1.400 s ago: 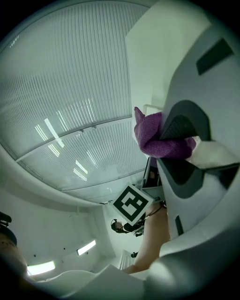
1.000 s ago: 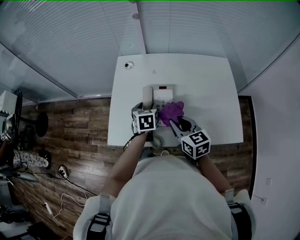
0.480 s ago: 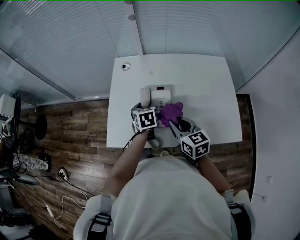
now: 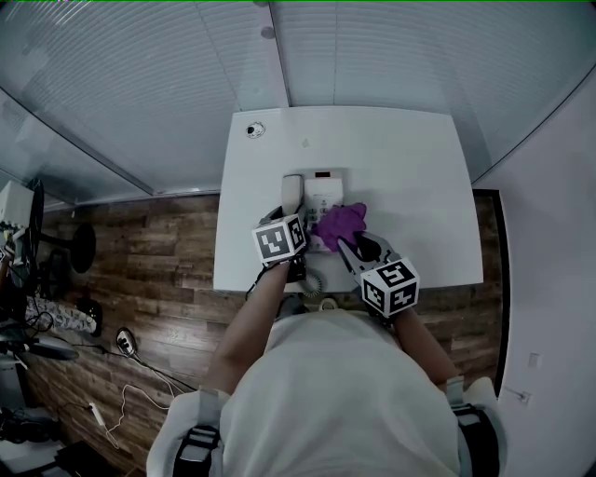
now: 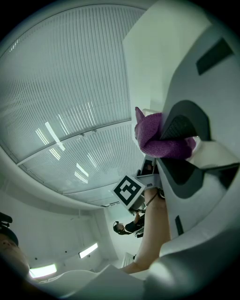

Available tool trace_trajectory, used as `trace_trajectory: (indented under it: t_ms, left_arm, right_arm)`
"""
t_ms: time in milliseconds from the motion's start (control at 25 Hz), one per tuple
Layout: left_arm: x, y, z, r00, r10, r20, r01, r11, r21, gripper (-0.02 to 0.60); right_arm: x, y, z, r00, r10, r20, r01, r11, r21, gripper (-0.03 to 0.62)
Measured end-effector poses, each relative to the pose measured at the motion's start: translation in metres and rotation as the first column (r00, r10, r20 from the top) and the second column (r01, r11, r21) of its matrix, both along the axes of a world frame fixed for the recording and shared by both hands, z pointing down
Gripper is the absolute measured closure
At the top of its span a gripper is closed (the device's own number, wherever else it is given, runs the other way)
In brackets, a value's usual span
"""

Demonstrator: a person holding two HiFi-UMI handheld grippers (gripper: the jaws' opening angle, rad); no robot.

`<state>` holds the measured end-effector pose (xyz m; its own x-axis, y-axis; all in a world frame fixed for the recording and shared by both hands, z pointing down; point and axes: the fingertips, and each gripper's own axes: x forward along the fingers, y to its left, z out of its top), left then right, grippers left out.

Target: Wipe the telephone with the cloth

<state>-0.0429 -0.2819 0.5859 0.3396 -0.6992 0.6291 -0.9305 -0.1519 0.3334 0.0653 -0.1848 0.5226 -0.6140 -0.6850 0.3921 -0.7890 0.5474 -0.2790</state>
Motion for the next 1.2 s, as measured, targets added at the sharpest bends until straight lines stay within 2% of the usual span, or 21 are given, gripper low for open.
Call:
trace_trajectory:
  t_ms: [240,400,520,680,880,1000,1120,1200]
  left_arm:
    - [-0.002,0.010,-0.010,0.993,0.007,-0.118,-0.004,1.000,0.024,0.362]
    - [-0.004,0.016,-0.021,0.970,0.013,-0.244,-0.001,0.999,0.047,0.362]
    - [-0.003,0.021,-0.034,0.930,0.029,-0.367,-0.001,0.997,0.077,0.362]
    - [-0.001,0.031,-0.051,0.876,0.084,-0.474,-0.027,0.992,0.127,0.362]
    - [0.003,0.042,-0.071,0.775,0.134,-0.618,-0.041,0.986,0.163,0.361]
    - [0.007,0.051,-0.079,0.729,0.159,-0.666,-0.055,0.983,0.174,0.360]
    - [0.013,0.063,-0.084,0.706,0.206,-0.678,-0.092,0.975,0.200,0.360]
    - [0.017,0.067,-0.085,0.679,0.223,-0.700,-0.106,0.973,0.207,0.362]
  right_arm:
    - [0.003,-0.001,-0.001,1.000,0.012,0.001,-0.012,1.000,0.004,0.496]
    - [0.004,-0.004,-0.004,1.000,0.020,0.002,-0.020,1.000,0.012,0.496]
    - [0.007,-0.008,-0.005,1.000,0.031,0.004,-0.031,0.999,0.014,0.496]
    - [0.008,-0.013,-0.009,0.999,0.037,0.007,-0.037,0.999,0.030,0.496]
    - [0.009,-0.023,-0.022,0.999,0.040,0.019,-0.041,0.997,0.061,0.496]
    - [0.007,-0.027,-0.033,0.999,0.037,0.036,-0.040,0.996,0.083,0.496]
    - [0.003,-0.031,-0.041,0.998,0.029,0.047,-0.033,0.994,0.104,0.496]
    - [0.000,-0.036,-0.045,0.998,0.024,0.051,-0.030,0.993,0.116,0.496]
